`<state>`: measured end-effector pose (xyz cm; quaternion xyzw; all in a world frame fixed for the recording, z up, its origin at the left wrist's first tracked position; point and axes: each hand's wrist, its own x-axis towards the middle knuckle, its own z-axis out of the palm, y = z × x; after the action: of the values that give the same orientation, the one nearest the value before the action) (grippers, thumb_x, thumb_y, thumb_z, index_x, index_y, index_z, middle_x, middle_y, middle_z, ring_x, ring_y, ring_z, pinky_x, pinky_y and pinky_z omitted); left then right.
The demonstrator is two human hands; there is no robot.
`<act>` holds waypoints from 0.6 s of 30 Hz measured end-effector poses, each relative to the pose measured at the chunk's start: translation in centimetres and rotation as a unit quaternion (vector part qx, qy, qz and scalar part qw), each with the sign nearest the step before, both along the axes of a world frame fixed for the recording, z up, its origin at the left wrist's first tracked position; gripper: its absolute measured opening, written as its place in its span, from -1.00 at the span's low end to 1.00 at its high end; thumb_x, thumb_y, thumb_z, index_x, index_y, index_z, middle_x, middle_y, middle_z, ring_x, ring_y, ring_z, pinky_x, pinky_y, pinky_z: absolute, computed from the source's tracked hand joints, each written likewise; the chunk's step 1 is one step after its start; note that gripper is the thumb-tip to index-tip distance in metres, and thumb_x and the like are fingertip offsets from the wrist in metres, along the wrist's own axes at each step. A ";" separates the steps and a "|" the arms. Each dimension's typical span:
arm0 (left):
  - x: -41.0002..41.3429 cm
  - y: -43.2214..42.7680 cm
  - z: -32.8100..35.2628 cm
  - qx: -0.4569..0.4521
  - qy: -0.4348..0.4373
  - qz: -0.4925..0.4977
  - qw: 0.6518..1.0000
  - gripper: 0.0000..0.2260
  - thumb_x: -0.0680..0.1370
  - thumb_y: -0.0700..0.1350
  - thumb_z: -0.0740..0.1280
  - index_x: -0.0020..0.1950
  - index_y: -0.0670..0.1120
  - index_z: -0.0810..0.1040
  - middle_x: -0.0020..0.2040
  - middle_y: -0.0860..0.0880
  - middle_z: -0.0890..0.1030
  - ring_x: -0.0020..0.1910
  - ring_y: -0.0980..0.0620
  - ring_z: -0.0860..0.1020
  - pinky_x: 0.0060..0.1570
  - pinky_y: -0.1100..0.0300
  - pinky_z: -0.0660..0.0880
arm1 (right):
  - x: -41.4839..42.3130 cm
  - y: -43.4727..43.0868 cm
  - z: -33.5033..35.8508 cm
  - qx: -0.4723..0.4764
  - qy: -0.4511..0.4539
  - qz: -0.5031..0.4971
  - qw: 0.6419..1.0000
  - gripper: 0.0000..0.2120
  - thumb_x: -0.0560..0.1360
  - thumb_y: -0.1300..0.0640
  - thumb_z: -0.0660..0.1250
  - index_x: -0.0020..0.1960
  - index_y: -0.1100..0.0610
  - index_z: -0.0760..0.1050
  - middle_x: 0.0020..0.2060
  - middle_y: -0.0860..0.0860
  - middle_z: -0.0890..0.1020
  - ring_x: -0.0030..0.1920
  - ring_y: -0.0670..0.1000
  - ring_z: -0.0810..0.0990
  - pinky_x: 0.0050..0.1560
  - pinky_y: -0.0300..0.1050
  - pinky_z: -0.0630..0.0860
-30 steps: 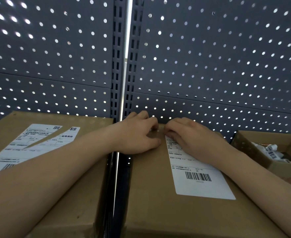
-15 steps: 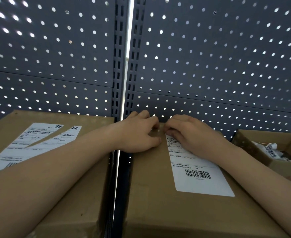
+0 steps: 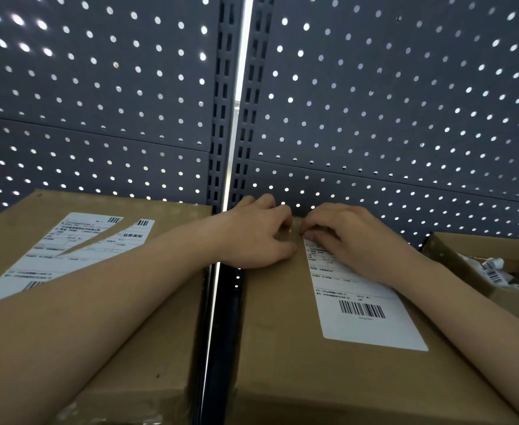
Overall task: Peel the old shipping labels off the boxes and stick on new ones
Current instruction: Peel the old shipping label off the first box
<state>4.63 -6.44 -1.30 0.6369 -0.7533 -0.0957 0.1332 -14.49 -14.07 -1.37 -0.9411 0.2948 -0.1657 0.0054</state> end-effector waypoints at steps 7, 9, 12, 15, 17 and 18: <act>0.1 0.0 -0.1 0.003 -0.001 -0.002 1.000 -0.67 0.56 0.17 0.22 0.24 0.02 0.38 0.12 0.03 0.34 0.13 -0.02 0.24 0.28 0.02 0.31 | 0.7 0.6 0.3 -0.059 0.093 -0.031 0.993 -0.81 0.65 0.02 0.13 0.15 0.01 0.48 0.07 -0.09 0.49 0.12 -0.01 0.45 0.00 0.02 0.50; 0.1 0.0 -0.1 0.000 0.001 -0.004 1.000 -0.66 0.56 0.17 0.22 0.24 0.03 0.38 0.11 0.03 0.34 0.14 -0.01 0.25 0.28 0.03 0.31 | 0.8 0.5 0.2 -0.068 0.093 -0.022 0.993 -0.82 0.65 0.03 0.12 0.14 0.03 0.47 0.05 -0.06 0.47 0.08 0.03 0.46 -0.04 0.06 0.52; 0.1 0.0 -0.1 -0.003 0.000 -0.005 1.000 -0.66 0.56 0.17 0.23 0.25 0.04 0.38 0.10 0.04 0.34 0.13 0.00 0.24 0.27 0.04 0.31 | 0.7 0.2 -0.2 -0.068 0.082 -0.009 0.994 -0.87 0.64 0.08 0.15 0.10 0.02 0.46 0.01 -0.06 0.46 0.02 0.02 0.45 -0.05 0.12 0.52; 0.1 0.0 -0.1 -0.002 -0.002 -0.004 1.000 -0.66 0.57 0.17 0.22 0.26 0.04 0.37 0.13 0.03 0.33 0.13 0.00 0.23 0.26 0.05 0.31 | 0.3 0.2 -0.3 -0.055 0.056 -0.001 0.997 -0.88 0.63 0.06 0.15 0.07 0.01 0.45 -0.03 -0.12 0.45 0.01 -0.01 0.45 -0.01 0.12 0.51; 0.1 0.0 0.0 0.001 -0.003 -0.004 1.000 -0.65 0.57 0.18 0.22 0.28 0.04 0.37 0.14 0.03 0.33 0.14 0.00 0.23 0.26 0.05 0.31 | 0.1 0.3 -0.2 -0.033 0.037 -0.002 0.999 -0.87 0.63 0.05 0.18 0.13 -0.01 0.46 0.01 -0.13 0.49 0.06 -0.04 0.46 0.07 0.07 0.50; 0.1 0.0 0.0 0.002 -0.003 -0.005 1.000 -0.64 0.57 0.18 0.22 0.29 0.04 0.37 0.14 0.03 0.33 0.15 0.00 0.23 0.27 0.04 0.31 | 0.0 0.5 -0.1 -0.025 0.032 -0.005 0.999 -0.85 0.63 0.04 0.19 0.17 -0.02 0.47 0.04 -0.13 0.50 0.09 -0.05 0.47 0.10 0.04 0.49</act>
<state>4.73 -6.47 -1.33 0.6340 -0.7565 -0.0958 0.1290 -14.50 -13.61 -1.50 -0.9442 0.2956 -0.1429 -0.0279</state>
